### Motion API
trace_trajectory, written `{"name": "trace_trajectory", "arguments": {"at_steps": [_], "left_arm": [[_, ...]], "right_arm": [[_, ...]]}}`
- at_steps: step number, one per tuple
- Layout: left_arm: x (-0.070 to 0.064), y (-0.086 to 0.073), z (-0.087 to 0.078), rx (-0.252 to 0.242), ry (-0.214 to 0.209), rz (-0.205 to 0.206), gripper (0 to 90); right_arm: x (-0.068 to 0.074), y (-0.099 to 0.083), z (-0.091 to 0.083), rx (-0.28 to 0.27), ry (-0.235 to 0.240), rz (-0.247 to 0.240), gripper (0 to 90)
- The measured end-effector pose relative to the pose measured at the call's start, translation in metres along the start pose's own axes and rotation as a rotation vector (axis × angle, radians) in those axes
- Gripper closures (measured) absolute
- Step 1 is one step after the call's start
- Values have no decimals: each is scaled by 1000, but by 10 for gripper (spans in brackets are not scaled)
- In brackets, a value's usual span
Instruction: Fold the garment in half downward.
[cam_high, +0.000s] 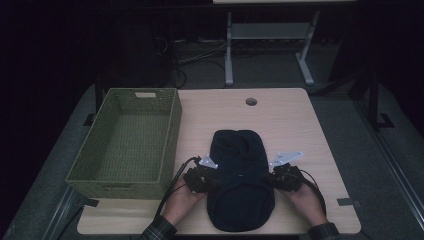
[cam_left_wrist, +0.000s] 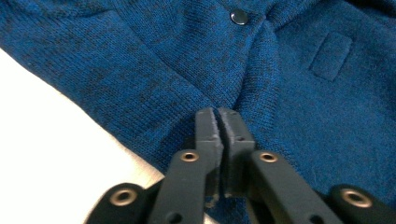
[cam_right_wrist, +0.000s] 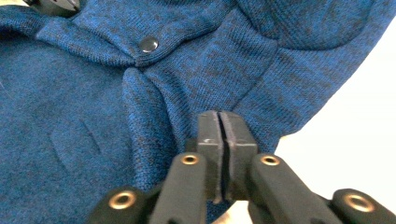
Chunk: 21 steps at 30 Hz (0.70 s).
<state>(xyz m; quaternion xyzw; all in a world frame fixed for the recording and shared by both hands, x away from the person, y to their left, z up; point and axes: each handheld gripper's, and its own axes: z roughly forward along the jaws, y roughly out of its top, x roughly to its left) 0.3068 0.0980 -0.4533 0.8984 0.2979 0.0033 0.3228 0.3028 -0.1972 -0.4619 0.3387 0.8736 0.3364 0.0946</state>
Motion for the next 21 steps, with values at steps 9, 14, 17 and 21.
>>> {"name": "trace_trajectory", "arguments": {"at_steps": [9, 14, 17, 21], "left_arm": [[2, 7, -4, -21, 49, 2, 582], [3, 12, -8, -33, 65, 19, 505], [5, 15, -11, -51, 77, 15, 463], [10, 22, -17, -69, 92, 22, 430]], "right_arm": [[-4, 3, -7, -36, -6, 11, 648], [-8, 9, -11, -48, -12, 13, 562], [-11, 15, -14, -66, -11, 23, 533], [-15, 25, -18, -74, -14, 15, 523]]}}
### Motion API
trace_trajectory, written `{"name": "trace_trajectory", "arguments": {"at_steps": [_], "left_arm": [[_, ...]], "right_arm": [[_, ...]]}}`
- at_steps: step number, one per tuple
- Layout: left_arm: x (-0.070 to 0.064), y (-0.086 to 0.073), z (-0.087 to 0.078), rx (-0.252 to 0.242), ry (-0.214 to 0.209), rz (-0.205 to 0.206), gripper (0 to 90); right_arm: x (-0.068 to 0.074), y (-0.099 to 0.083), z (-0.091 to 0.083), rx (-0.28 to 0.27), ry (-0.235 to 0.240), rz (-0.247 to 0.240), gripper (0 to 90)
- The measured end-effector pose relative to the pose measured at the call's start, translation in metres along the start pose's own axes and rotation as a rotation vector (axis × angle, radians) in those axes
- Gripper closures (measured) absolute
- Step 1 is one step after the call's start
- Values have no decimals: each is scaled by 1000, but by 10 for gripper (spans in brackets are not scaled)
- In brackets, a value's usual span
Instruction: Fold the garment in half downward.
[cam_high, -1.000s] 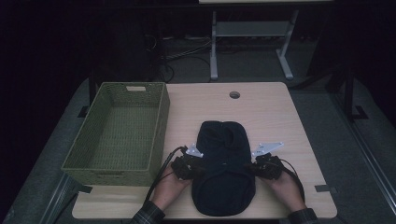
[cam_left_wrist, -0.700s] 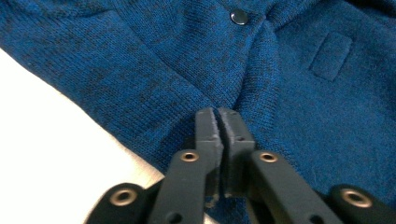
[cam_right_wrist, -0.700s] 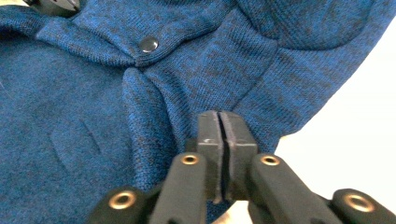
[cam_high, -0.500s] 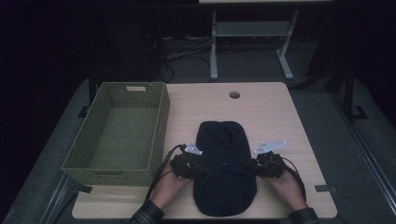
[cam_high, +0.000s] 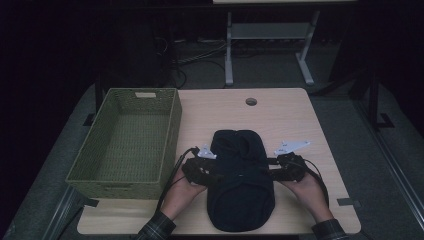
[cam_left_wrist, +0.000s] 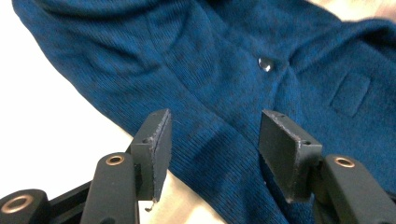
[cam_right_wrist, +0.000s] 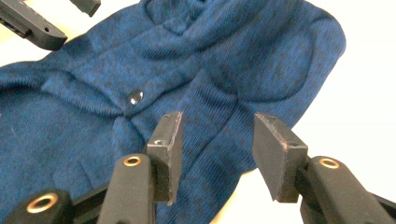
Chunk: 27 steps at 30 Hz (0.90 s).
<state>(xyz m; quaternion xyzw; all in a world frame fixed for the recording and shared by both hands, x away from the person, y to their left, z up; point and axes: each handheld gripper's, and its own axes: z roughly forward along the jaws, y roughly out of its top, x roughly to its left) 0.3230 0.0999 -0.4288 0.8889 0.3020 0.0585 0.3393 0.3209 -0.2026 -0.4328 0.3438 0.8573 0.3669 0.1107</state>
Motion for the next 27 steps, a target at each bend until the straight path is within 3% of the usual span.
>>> {"name": "trace_trajectory", "arguments": {"at_steps": [8, 17, 27], "left_arm": [[10, 16, -5, -32, 31, -6, 418], [30, 40, -4, -51, 86, -27, 417], [47, 62, -1, -75, 96, -58, 418]], "right_arm": [[-11, 19, 1, -12, -17, -5, 497], [-37, 49, 8, -16, -12, 14, 480], [-64, 71, 23, -29, -39, 49, 483]]}}
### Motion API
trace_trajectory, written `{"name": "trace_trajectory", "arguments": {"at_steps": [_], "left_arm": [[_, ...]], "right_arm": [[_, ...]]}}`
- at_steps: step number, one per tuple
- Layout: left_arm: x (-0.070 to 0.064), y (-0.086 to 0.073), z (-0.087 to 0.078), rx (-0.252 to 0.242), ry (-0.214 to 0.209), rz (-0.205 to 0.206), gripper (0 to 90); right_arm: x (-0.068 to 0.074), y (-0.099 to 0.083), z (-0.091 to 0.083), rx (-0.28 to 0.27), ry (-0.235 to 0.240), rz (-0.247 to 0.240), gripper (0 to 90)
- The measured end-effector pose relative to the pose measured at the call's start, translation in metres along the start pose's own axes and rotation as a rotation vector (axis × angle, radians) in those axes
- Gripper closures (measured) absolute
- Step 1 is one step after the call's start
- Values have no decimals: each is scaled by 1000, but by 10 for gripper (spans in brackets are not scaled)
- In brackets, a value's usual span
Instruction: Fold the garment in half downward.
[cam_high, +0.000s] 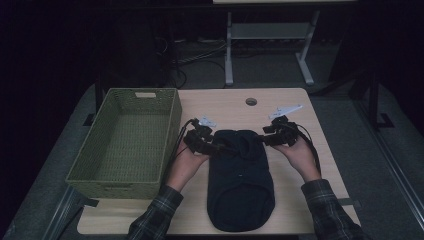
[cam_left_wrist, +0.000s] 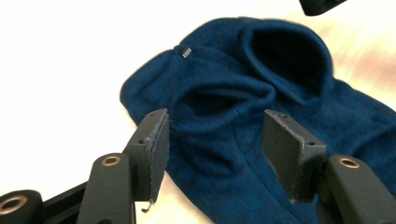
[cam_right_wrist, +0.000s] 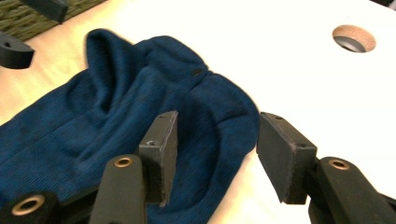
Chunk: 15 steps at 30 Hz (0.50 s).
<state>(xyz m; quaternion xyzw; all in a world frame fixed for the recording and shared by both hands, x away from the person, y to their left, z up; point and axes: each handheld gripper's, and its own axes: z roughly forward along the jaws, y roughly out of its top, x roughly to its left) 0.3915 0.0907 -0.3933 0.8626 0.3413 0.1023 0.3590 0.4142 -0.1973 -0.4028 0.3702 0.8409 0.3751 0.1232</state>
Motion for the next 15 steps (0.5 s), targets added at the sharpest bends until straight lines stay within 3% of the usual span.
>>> {"name": "trace_trajectory", "arguments": {"at_steps": [2, 13, 15], "left_arm": [[4, 5, 3, -3, 7, -13, 418], [32, 31, 27, 1, 63, -67, 425], [40, 34, 37, 27, 88, -67, 426]], "right_arm": [[-5, 4, 5, 11, 12, 19, 478], [-19, 24, 24, 3, -8, 20, 481], [-22, 27, 27, 10, -9, 20, 481]]}}
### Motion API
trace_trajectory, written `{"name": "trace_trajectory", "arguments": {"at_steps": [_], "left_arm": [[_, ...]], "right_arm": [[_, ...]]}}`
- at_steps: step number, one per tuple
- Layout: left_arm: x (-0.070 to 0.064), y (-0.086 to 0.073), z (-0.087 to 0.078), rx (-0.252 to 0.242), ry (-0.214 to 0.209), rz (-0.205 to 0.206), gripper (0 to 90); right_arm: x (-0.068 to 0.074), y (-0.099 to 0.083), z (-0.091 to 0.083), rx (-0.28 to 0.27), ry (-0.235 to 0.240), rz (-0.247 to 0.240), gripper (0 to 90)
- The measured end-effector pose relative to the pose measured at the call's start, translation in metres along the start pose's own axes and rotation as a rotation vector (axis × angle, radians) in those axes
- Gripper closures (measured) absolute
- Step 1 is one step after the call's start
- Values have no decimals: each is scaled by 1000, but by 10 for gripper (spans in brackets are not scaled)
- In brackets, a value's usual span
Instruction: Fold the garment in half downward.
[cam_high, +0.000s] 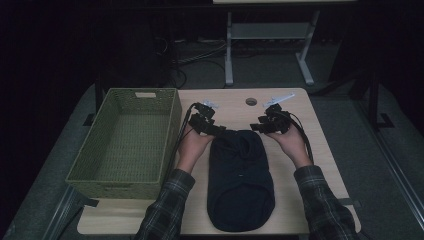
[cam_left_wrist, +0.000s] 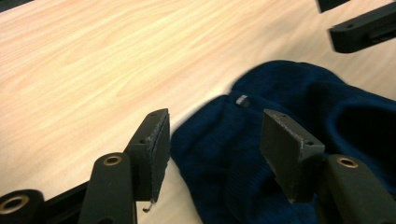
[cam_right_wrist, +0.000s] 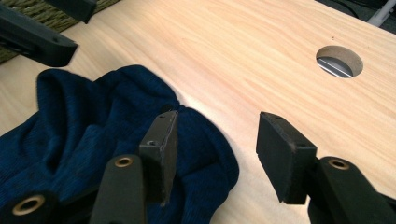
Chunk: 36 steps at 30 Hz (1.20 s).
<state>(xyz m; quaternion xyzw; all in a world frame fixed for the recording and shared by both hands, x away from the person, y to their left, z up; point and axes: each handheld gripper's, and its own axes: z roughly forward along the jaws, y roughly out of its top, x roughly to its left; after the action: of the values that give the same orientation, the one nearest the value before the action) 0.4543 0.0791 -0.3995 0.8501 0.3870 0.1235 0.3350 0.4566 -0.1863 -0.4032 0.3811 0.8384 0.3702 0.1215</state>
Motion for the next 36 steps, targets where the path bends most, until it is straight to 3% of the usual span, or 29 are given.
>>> {"name": "trace_trajectory", "arguments": {"at_steps": [6, 8, 13, 22, 25, 30, 33, 36], "left_arm": [[10, -3, 22, 66, 34, -21, 426], [12, -8, 32, 113, 54, -13, 426], [17, -17, 46, 133, 39, -46, 426], [20, -21, 50, 136, 15, -75, 441], [21, -21, 51, 136, -4, -82, 470], [19, -19, 53, 147, -52, -83, 643], [19, -19, 53, 154, -69, -84, 707], [18, -18, 53, 163, -75, -84, 747]], "right_arm": [[-8, -3, 11, 3, -6, 23, 487], [-14, -8, 21, 26, -1, 41, 487], [-18, -13, 33, 51, -8, 47, 494], [-22, -21, 46, 113, -13, 43, 502], [-22, -25, 50, 131, 8, 46, 516], [-21, -26, 53, 144, 30, 64, 568], [-24, -28, 53, 142, 55, 95, 624], [-23, -28, 53, 143, 71, 93, 692]]}}
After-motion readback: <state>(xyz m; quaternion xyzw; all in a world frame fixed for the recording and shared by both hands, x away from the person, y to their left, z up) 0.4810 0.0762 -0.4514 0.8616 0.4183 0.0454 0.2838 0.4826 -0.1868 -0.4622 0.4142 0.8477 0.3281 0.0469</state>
